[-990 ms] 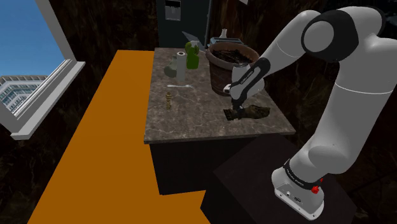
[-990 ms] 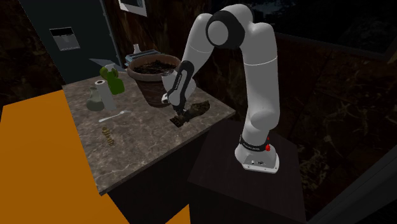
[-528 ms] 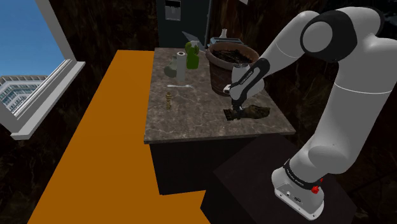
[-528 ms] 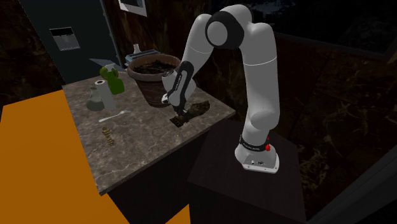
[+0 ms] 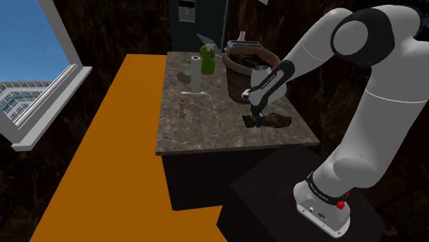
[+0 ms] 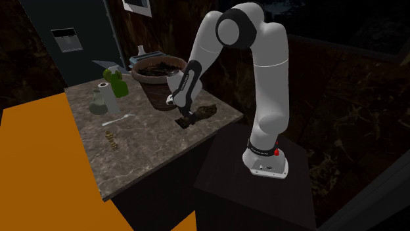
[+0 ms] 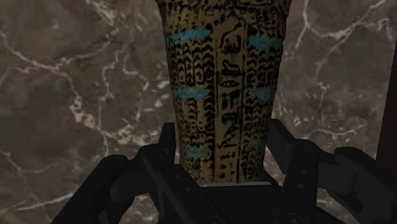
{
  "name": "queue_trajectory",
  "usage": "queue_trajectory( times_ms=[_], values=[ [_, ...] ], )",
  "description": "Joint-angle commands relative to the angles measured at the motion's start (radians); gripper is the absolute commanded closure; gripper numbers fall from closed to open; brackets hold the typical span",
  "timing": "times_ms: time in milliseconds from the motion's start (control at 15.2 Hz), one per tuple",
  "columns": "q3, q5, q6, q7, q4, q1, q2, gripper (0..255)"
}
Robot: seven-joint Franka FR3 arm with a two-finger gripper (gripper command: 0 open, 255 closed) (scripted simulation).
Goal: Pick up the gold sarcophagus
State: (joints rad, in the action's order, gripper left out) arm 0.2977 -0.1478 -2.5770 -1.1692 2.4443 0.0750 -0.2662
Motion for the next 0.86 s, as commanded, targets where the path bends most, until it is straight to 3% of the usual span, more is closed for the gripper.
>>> queue_trajectory(
  times_ms=[0,792],
  values=[
    [0.005,-0.007,0.025,-0.001,0.002,0.001,0.027,255],
    [0.018,-0.042,0.164,0.009,-0.003,0.013,0.164,255]
  ],
)
